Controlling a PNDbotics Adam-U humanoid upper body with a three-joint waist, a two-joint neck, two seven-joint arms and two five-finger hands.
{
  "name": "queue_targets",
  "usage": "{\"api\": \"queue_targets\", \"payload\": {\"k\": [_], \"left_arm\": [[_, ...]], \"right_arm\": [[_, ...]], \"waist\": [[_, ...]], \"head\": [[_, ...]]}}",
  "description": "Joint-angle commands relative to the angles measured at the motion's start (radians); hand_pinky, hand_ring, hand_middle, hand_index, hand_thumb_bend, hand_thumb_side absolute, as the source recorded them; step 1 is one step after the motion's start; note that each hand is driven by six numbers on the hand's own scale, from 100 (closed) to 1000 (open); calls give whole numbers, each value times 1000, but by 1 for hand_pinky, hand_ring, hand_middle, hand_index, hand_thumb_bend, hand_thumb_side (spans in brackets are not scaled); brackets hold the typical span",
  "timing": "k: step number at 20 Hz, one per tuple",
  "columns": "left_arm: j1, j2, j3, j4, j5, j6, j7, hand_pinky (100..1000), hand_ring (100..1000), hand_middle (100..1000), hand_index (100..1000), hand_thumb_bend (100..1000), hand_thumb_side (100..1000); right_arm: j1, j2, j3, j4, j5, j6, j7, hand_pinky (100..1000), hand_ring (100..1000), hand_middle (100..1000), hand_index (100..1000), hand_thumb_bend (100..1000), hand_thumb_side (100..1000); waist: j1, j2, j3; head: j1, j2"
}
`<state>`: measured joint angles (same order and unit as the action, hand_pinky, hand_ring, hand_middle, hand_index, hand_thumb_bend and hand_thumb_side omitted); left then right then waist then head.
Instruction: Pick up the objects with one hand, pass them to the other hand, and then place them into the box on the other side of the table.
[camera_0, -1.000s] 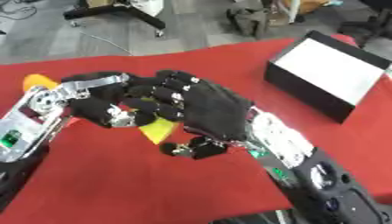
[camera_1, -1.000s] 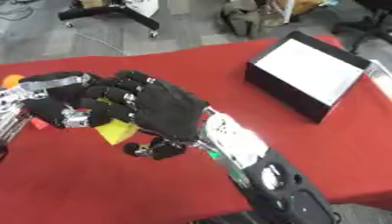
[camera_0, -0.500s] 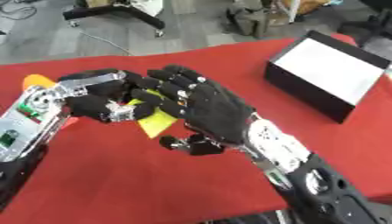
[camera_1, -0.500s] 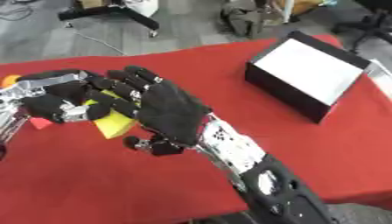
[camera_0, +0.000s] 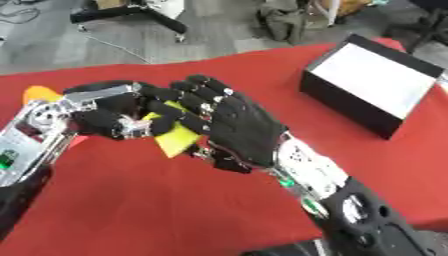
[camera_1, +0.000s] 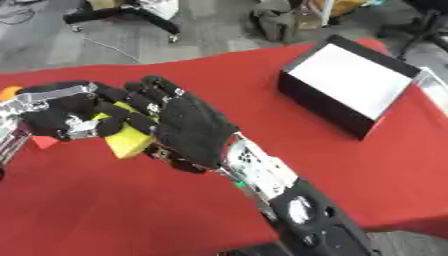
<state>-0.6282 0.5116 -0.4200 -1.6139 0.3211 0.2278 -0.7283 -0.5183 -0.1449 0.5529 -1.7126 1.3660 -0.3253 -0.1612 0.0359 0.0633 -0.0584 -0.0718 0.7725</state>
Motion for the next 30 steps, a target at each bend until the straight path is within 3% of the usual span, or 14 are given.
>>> {"api": "queue_targets", "payload": {"k": [1,5,8,14,20,26,30], "left_arm": [[-23,17,11,-60,21,-16,-34,731,738,626,674,333,389],[-23,17,12,-62,18,-27,-59,733,745,645,698,371,420],[-25,20,14,-64,6,-38,-82,734,750,661,713,426,477],[-24,24,24,-53,-18,-56,-99,734,750,672,727,454,508],[-19,26,48,-36,-31,-72,-87,735,756,702,755,502,612],[-15,16,96,-2,-26,-98,-53,737,768,740,789,573,734],[-11,3,155,32,-31,-120,1,736,768,747,797,577,761]], "right_arm": [[-2,-25,-33,37,-29,21,-29,819,773,383,575,100,100],[-4,-25,-32,41,-92,34,-90,792,685,177,347,100,100],[-7,-29,-30,42,-122,23,-115,768,662,174,256,100,100],[-12,-33,-25,40,-141,-17,-107,766,655,193,242,100,100],[-20,-42,-16,26,-165,-53,-98,767,655,205,252,100,100],[-45,-59,1,-16,-208,-124,-88,768,649,220,262,100,100],[-67,-73,0,-53,-257,-167,-86,765,643,216,268,100,100]], "waist": [[1,-13,0],[2,-13,-1],[2,-12,-1],[1,-12,0],[0,-13,1],[-2,-12,3],[-4,-11,5]], "head": [[-2,-2],[-4,-2],[-6,-2],[-9,-2],[-11,-2],[-15,-2],[-21,-2]]}}
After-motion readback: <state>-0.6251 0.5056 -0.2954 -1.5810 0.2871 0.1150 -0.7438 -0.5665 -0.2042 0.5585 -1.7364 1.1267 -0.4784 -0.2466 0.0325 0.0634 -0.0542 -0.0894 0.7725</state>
